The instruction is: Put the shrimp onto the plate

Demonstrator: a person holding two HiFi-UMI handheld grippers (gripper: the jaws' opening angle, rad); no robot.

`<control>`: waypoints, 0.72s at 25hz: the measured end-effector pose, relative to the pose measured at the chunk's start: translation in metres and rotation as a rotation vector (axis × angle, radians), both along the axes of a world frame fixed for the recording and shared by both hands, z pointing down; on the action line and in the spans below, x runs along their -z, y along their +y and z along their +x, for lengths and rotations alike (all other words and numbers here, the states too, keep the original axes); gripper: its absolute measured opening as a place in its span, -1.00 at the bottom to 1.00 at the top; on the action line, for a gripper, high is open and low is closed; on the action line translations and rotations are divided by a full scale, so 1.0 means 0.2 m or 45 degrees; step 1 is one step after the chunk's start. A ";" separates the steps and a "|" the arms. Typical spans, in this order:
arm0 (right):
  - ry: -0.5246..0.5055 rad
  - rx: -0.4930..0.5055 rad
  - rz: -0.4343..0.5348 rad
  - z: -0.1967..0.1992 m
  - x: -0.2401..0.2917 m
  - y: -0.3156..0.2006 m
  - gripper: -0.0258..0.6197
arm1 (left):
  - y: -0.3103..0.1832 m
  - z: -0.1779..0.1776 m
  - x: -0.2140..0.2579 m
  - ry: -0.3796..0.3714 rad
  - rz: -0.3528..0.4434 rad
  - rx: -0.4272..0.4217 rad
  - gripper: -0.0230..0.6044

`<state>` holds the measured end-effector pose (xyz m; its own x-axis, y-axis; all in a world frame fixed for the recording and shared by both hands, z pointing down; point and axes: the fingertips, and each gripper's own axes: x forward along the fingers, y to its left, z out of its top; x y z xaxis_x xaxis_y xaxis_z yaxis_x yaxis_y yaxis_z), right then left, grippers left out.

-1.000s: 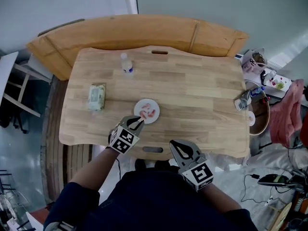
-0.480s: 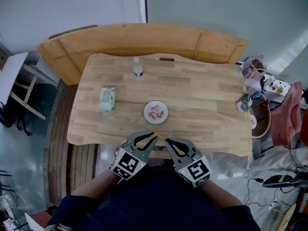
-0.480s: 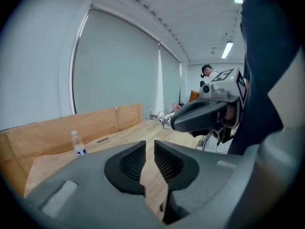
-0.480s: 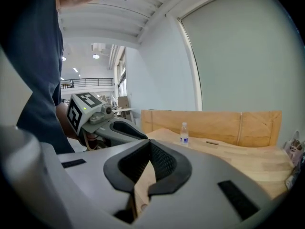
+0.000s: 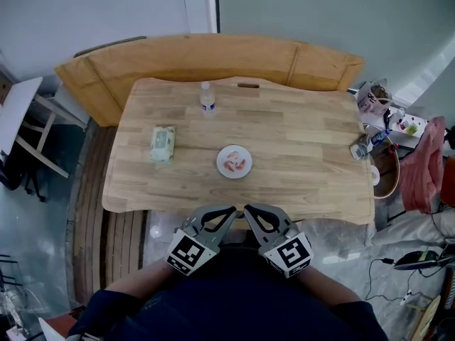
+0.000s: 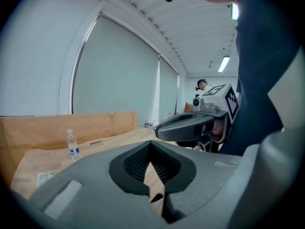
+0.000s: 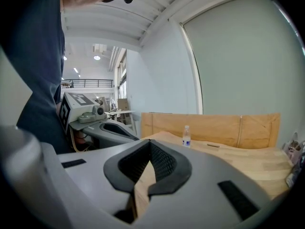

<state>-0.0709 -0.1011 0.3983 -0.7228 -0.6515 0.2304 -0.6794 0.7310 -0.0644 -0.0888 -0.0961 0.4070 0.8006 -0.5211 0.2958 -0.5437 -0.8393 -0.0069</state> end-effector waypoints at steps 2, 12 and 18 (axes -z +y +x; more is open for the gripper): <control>-0.006 -0.003 0.002 0.00 0.00 0.01 -0.89 | 0.01 0.00 0.01 0.001 0.011 -0.007 -0.91; 0.006 0.009 -0.013 -0.01 -0.01 0.03 -0.89 | 0.03 0.00 0.01 0.001 0.010 -0.016 -0.91; 0.009 0.017 -0.015 -0.01 0.00 0.03 -0.89 | 0.02 0.00 0.02 -0.002 0.015 -0.017 -0.91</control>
<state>-0.0729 -0.0959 0.3987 -0.7300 -0.6387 0.2431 -0.6698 0.7394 -0.0684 -0.0894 -0.0923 0.4034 0.8068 -0.5141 0.2911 -0.5327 -0.8461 -0.0176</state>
